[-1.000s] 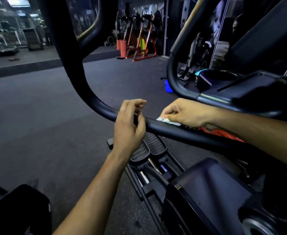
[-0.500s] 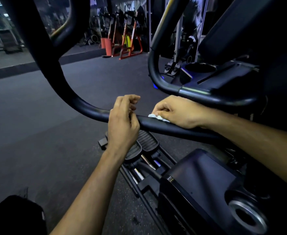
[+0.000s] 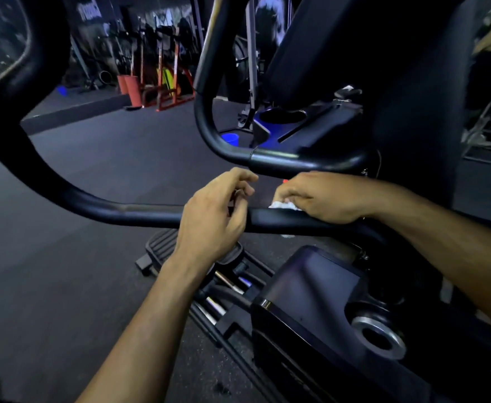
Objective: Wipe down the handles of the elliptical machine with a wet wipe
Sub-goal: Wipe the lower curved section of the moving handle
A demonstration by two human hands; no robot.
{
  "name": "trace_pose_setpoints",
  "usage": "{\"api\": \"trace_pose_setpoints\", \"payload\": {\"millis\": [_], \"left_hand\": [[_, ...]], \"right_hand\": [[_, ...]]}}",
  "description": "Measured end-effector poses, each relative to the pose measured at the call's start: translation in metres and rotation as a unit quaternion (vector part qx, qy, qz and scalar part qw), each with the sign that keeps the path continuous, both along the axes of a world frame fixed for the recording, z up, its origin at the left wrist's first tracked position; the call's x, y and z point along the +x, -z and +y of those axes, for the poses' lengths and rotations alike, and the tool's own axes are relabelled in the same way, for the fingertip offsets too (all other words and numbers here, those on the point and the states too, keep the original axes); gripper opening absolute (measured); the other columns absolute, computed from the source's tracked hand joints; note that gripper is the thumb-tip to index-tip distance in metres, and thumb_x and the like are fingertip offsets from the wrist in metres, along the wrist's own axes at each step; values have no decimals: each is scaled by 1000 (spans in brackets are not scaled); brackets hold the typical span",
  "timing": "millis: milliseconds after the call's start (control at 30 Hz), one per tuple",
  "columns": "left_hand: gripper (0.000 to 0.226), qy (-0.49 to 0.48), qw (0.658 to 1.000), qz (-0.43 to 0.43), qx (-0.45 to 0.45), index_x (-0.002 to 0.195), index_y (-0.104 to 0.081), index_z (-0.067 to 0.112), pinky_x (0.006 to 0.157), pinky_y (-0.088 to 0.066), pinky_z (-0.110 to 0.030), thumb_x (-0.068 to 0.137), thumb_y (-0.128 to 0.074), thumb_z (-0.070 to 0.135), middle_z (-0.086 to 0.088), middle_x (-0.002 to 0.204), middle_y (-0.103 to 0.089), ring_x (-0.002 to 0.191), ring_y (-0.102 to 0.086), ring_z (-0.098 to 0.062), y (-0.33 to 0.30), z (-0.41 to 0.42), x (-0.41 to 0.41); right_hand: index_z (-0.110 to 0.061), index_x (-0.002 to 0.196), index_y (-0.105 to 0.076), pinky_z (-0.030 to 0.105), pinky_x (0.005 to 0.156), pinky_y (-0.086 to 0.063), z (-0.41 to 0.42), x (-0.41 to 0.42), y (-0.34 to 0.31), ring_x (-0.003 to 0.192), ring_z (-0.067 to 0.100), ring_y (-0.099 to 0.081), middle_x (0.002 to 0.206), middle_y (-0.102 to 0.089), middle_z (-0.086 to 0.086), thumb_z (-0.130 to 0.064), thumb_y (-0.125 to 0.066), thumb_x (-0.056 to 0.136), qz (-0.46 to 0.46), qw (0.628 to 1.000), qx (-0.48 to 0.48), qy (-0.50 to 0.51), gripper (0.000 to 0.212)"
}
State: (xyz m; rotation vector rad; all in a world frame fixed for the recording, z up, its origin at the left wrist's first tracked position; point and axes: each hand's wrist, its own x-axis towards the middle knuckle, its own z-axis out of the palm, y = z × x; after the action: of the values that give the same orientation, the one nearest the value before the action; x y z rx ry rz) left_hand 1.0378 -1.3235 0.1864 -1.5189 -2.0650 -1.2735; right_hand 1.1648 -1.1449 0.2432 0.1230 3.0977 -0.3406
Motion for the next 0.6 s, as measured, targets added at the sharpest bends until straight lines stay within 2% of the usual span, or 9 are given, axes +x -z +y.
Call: {"api": "trace_pose_setpoints", "payload": {"millis": [133, 200, 267, 367, 467, 533, 600], "left_hand": [[27, 8, 999, 14, -28, 114, -64, 32, 77, -57, -45, 93, -50, 22, 16, 96, -69, 88, -69, -12, 1, 10, 5], [25, 28, 998, 26, -42, 115, -63, 32, 78, -57, -45, 94, -49, 25, 15, 97, -69, 90, -70, -14, -1, 16, 10], [25, 43, 997, 28, -50, 116, -61, 35, 78, -58, -46, 95, -50, 28, 16, 100, -70, 94, -71, -16, -2, 19, 13], [24, 35, 997, 41, -55, 115, -59, 37, 77, -58, -46, 94, -53, 28, 19, 104, -71, 95, -71, -14, -3, 24, 20], [21, 43, 995, 61, -72, 113, -60, 37, 75, -57, -44, 94, -54, 28, 18, 106, -70, 96, -70, -15, -8, 34, 31], [20, 57, 992, 73, -82, 112, -61, 37, 75, -57, -44, 96, -55, 28, 19, 108, -70, 98, -69, -14, -11, 39, 37], [19, 64, 991, 78, -83, 113, -60, 37, 75, -57, -42, 97, -58, 28, 21, 108, -69, 97, -68, -13, -11, 41, 40]], "right_hand": [[-26, 101, -67, 24, 81, -38, -8, 4, 14, 85, 1, -52, 88, -59, -20, -7, -46, 100, 89, 995, -52, 10, 28], [-25, 100, -68, 17, 77, -38, -2, 14, 12, 77, -3, -52, 83, -59, -20, -7, -48, 100, 88, 994, -53, 28, 27], [-21, 102, -71, 8, 76, -38, 12, 35, 7, 79, -9, -56, 84, -62, -22, -6, -50, 101, 65, 995, -68, 44, 27], [-19, 106, -75, 23, 88, -47, 17, 52, 11, 93, 2, -65, 97, -72, -14, -5, -52, 102, 96, 986, -125, 60, 27], [-13, 102, -74, 29, 92, -47, 13, 45, 23, 97, 12, -66, 98, -73, -3, -4, -52, 102, 144, 973, -169, 63, 24], [-9, 101, -73, 26, 89, -46, 20, 52, 30, 91, 10, -65, 95, -73, 3, -1, -51, 102, 147, 961, -218, 83, 23], [-5, 99, -72, 16, 83, -45, 30, 72, 37, 84, 0, -61, 89, -71, 2, 3, -50, 102, 141, 931, -320, 107, 23]]}}
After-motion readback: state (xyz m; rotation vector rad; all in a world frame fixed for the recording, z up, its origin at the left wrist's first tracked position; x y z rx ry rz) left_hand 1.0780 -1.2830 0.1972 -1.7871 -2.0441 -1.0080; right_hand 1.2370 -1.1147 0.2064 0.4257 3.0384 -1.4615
